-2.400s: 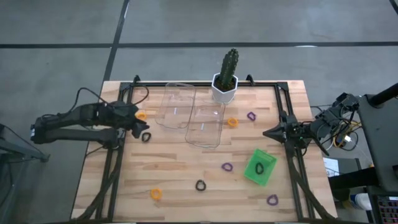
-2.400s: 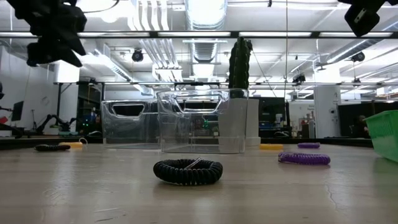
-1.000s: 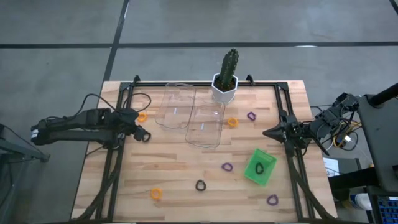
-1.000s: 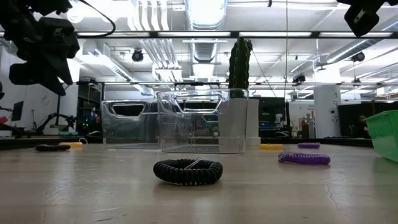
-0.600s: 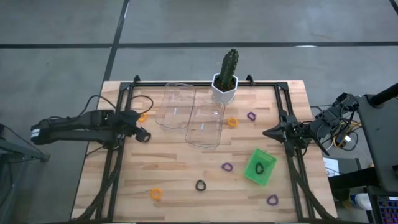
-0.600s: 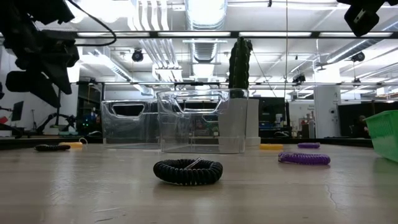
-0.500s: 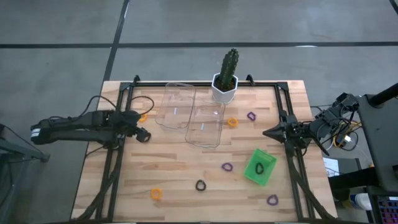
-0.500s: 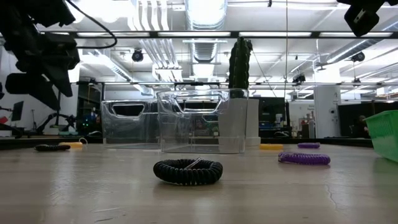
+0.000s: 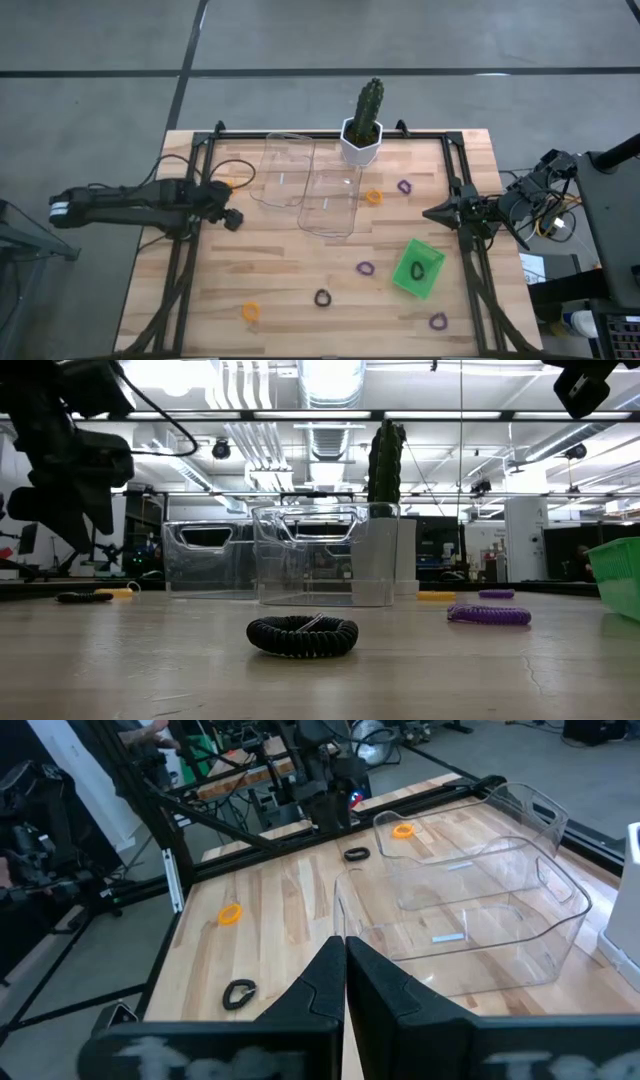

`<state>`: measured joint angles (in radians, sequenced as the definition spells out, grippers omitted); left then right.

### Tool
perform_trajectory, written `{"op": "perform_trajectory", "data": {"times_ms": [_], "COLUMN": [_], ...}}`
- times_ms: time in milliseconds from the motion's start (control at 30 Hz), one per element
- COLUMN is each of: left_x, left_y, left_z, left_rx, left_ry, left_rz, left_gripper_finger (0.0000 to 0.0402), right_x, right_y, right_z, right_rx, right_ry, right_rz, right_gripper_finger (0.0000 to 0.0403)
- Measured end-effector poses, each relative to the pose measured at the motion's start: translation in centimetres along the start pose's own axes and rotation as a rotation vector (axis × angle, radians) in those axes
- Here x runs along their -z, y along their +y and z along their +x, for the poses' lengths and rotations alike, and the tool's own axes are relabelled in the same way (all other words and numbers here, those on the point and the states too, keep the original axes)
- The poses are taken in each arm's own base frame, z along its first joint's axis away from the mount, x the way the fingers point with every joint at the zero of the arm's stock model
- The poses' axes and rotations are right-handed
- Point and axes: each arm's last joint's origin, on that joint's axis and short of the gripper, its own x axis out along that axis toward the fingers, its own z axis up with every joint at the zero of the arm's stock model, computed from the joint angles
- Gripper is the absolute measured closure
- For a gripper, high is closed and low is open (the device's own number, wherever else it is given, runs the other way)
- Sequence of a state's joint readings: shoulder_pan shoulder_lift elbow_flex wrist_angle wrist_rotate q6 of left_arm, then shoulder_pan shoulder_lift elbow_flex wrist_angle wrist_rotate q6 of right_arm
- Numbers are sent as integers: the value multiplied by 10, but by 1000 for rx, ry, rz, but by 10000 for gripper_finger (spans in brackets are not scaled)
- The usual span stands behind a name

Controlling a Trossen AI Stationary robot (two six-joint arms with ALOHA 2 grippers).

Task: Sort spring keychains
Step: Put the top black spring keychain into the green bin

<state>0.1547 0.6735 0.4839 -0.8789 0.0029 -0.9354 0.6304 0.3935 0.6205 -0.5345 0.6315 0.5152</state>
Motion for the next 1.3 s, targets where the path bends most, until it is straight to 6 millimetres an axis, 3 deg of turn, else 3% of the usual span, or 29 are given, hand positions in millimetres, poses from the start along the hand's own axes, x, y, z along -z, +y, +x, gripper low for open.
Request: {"op": "perform_trajectory", "data": {"times_ms": [567,1300], "left_x": [-8,-12], "left_y": [-9,-12], "left_z": [37,64], "left_rx": [-186,-295], "left_ry": [85,122], "left_rz": [94,145], "left_gripper_finger": [140,140], "right_x": [0,0], "right_y": [0,0], "right_z": [0,0], "right_rx": [0,-1], "right_ry": [0,1], "right_rz": [1,1], "right_gripper_finger": [394,394]}}
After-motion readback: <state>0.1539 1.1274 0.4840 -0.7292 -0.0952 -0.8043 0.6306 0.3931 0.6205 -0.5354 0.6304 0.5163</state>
